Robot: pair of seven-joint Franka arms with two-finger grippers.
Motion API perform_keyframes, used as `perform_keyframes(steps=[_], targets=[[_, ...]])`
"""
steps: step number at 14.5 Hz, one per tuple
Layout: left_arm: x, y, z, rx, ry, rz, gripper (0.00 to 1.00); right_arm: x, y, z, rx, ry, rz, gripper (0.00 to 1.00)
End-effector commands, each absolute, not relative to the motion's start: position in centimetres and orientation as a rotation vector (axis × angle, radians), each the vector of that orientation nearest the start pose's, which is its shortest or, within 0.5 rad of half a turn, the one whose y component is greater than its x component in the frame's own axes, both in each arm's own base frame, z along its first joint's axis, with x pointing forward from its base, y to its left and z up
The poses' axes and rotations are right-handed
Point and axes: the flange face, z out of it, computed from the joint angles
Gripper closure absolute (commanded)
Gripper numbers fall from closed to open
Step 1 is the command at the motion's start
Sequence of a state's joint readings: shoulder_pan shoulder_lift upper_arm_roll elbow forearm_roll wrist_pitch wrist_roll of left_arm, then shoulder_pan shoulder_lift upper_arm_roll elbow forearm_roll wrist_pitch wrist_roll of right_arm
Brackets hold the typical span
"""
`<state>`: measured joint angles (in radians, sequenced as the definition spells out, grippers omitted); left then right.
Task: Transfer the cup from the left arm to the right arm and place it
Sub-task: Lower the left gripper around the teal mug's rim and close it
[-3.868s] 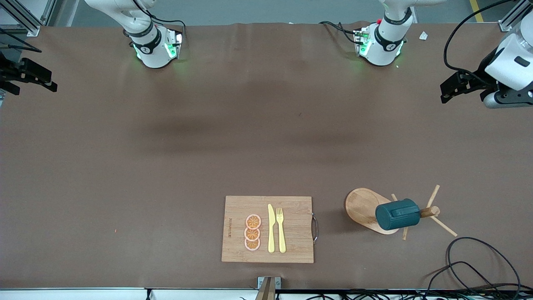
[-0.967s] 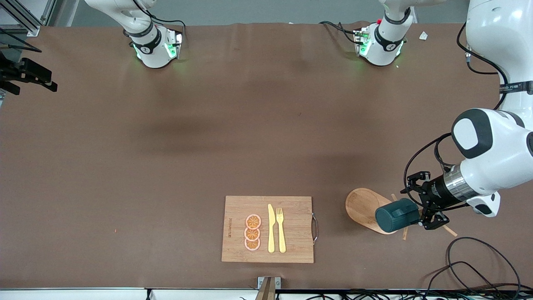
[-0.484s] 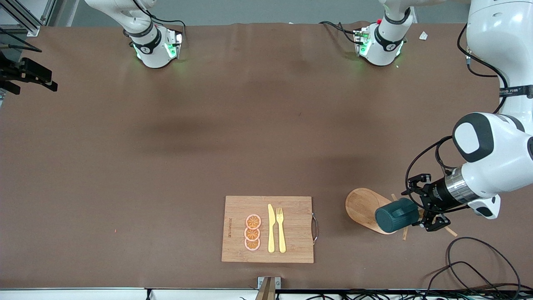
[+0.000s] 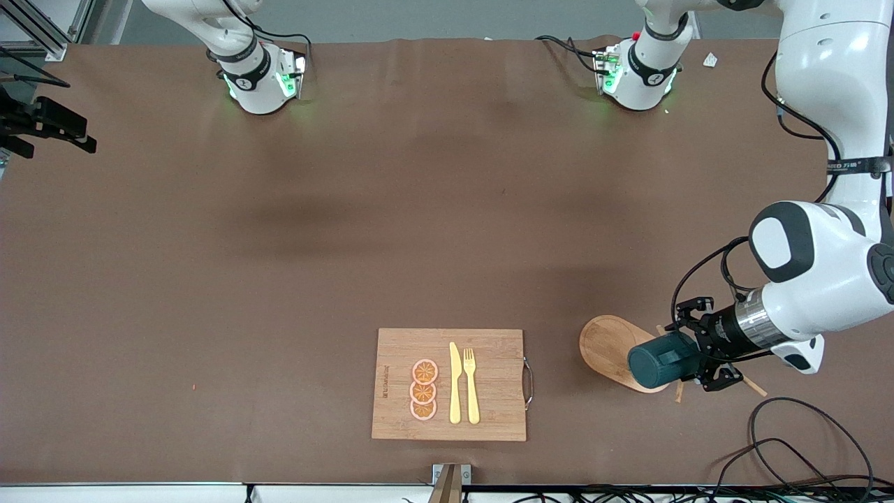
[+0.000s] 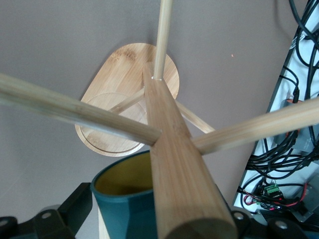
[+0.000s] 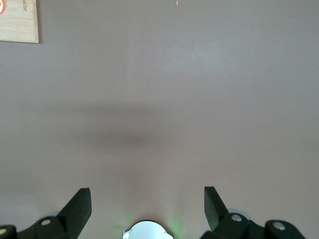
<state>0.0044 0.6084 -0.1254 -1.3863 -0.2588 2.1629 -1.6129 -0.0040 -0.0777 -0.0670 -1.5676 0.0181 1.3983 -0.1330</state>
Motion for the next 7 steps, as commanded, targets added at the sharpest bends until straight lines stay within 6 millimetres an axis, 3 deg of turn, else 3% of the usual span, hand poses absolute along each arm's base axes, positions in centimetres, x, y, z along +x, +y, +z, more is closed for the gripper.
perform_keyframes(steps=[1,7], targets=[[73.73,-8.33,37.88,1.898,2.055,-0.171,0.00,50.37,-3.83,65.37,-3.108,-0.113,0.140,0.00],[73.79,-8.33,37.38,1.907,2.051,-0.176,0.09,50.34,-3.98,65.36,-3.108,-0.108,0.142,0.00]])
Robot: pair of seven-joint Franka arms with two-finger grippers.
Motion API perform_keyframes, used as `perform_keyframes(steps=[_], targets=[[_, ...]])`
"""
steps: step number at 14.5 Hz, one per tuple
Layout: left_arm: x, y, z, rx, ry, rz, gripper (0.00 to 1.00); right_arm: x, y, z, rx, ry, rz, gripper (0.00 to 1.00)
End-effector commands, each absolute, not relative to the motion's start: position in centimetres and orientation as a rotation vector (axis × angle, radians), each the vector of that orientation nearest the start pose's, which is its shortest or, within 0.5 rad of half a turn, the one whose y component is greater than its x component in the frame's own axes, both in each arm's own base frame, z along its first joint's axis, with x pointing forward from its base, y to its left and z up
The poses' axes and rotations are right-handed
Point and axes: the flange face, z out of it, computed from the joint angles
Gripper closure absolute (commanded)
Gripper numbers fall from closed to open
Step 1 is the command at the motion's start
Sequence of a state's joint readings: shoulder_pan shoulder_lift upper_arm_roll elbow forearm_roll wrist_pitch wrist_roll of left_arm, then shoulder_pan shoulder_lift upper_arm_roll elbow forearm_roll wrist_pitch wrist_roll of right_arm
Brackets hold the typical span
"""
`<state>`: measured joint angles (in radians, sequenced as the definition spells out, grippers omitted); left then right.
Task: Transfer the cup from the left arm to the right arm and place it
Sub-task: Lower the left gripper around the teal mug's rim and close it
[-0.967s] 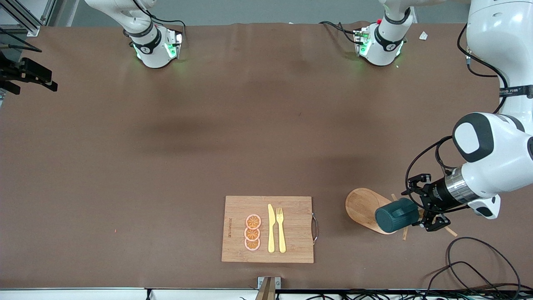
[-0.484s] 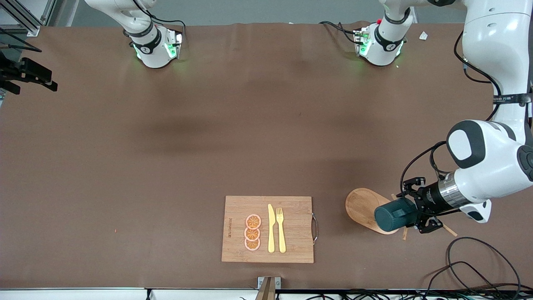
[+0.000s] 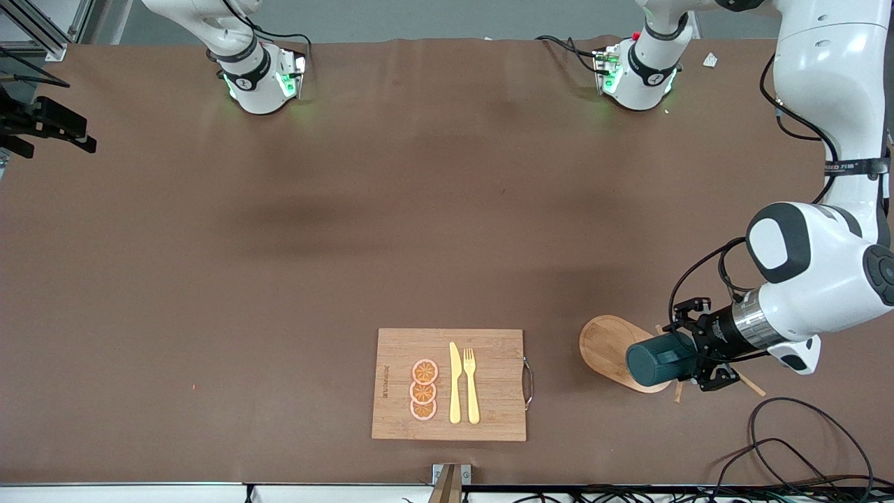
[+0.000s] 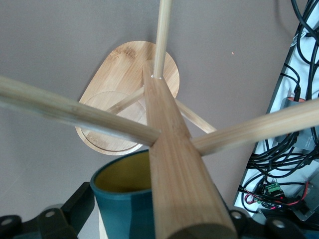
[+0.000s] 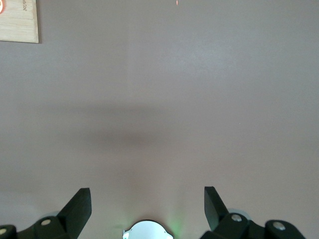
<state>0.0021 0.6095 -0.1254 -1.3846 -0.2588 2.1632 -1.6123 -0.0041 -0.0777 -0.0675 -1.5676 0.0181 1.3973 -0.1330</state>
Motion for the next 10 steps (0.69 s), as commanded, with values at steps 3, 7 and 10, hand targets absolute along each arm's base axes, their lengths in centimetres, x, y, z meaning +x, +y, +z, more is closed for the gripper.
perform_keyframes(steps=[3,7,10], targets=[[73.8,-8.2,37.5,1.903,2.053,-0.175,0.32,50.3,-4.0,65.4,-3.108,-0.108,0.142,0.00],[74.0,-8.1,38.8,1.891,2.046,-0.168,0.47,50.4,-3.9,65.4,-3.108,-0.111,0.139,0.00],[73.9,-8.3,39.6,1.889,2.039,-0.164,0.47,50.4,-3.9,65.4,-3.106,-0.111,0.142,0.00]])
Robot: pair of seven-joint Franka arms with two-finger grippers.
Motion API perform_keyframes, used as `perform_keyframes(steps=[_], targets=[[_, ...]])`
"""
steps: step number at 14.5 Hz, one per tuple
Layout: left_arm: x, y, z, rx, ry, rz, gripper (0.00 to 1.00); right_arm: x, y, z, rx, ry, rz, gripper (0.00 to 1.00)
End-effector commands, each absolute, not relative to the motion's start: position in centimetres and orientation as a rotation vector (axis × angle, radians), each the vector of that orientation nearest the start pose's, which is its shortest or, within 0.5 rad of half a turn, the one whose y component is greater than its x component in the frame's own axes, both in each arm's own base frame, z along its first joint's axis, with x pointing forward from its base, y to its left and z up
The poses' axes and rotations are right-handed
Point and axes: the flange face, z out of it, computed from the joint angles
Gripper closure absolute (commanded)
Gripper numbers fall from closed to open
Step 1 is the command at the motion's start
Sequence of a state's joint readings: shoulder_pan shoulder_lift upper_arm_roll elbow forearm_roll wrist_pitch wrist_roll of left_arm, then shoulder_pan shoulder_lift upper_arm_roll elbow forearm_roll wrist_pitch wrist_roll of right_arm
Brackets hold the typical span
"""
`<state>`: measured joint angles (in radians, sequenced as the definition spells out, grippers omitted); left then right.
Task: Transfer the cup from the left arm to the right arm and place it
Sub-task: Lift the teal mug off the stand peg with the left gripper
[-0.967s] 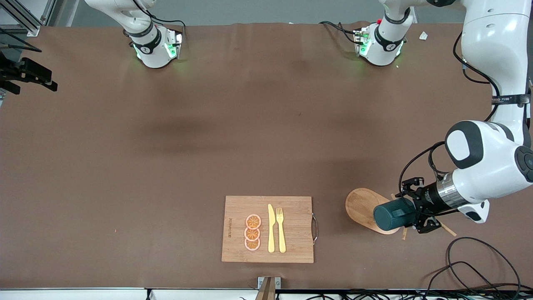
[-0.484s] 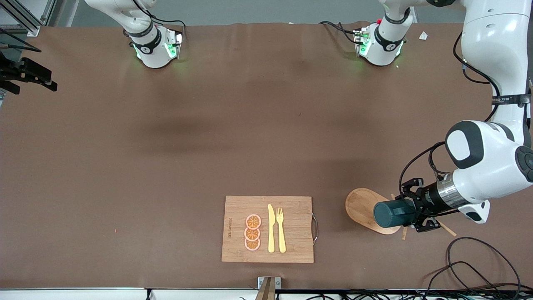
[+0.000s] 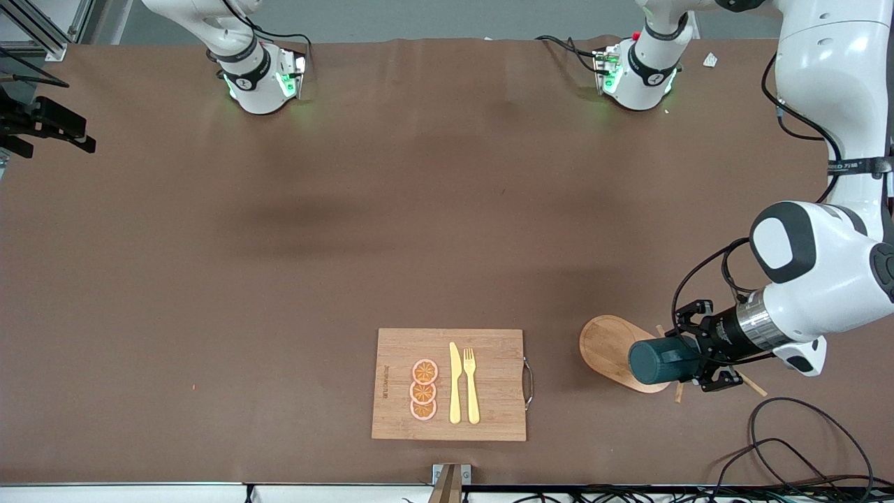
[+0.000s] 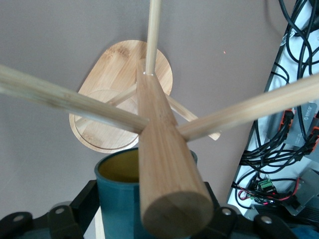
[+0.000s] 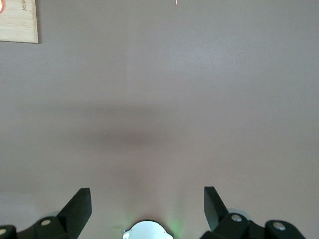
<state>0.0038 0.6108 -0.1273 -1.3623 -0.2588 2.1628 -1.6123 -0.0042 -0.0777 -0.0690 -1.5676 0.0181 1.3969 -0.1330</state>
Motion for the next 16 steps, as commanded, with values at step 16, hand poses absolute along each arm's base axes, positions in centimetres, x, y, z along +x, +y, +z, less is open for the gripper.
perform_keyframes(steps=[16], targets=[[69.7,-21.6,47.1,2.005,1.775,-0.262,0.47,51.1,-4.9,65.9,-3.123,-0.082,0.118,0.00]])
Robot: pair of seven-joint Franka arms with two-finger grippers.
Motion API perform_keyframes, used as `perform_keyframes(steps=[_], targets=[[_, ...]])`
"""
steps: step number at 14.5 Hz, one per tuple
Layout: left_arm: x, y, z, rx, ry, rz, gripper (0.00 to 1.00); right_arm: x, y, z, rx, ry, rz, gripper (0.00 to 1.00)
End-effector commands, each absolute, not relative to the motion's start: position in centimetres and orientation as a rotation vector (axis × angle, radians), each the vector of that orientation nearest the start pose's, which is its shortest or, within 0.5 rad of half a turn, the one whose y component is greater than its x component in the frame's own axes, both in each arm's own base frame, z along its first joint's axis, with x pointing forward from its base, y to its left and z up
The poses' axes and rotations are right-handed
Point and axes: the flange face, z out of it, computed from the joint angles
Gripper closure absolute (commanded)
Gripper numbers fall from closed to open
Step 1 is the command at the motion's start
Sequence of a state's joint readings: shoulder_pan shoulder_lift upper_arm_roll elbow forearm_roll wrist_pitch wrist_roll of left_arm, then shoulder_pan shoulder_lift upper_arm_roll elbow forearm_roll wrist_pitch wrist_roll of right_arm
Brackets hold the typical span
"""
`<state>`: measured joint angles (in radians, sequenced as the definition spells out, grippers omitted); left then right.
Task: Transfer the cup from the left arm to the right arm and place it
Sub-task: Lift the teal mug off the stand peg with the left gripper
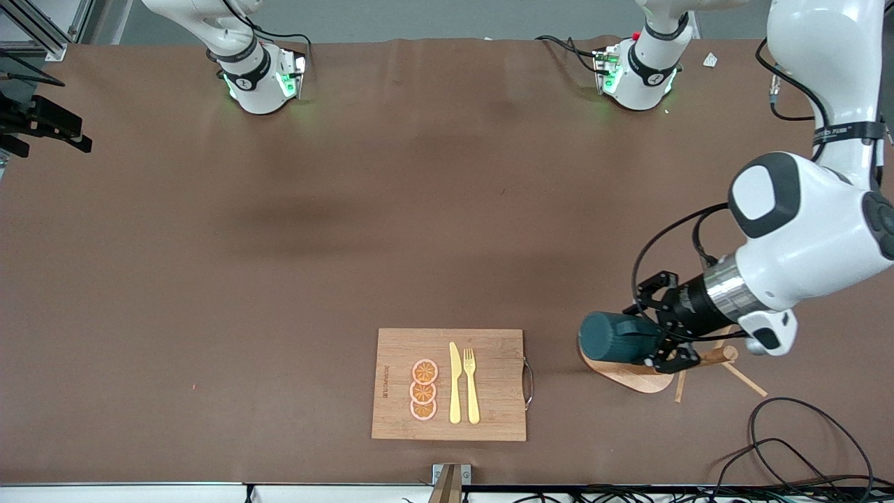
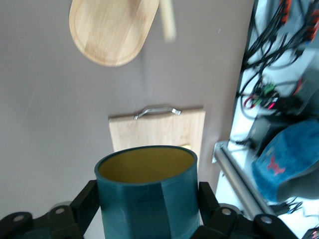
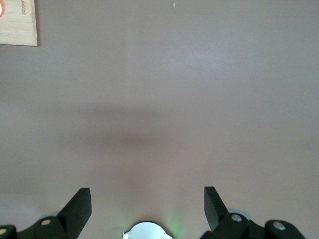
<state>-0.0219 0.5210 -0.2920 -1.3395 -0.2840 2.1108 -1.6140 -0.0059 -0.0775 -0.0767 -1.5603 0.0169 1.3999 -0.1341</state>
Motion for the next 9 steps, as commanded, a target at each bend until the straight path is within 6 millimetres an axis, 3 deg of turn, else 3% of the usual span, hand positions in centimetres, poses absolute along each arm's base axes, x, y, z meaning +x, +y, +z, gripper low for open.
perform_keyframes(steps=[1,5,6,9], targets=[[69.1,-23.8,46.6,-2.704,-2.327,0.365,0.47,51.4,-5.1,65.6,-3.125,-0.077,0.126,0.00],[67.3,-29.8,45.8,-2.791,-2.224,0.381,0.49,52.4,-6.3,64.0,-3.121,-0.053,0.156,0.00],[66.2,-32.1,45.7,-2.823,-2.174,0.387,0.49,52.7,-6.4,63.6,-3.121,-0.050,0.164,0.00],[64.1,-37.4,44.8,-2.951,-1.991,0.253,0.49,54.3,-7.2,61.8,-3.111,-0.023,0.180,0.00]])
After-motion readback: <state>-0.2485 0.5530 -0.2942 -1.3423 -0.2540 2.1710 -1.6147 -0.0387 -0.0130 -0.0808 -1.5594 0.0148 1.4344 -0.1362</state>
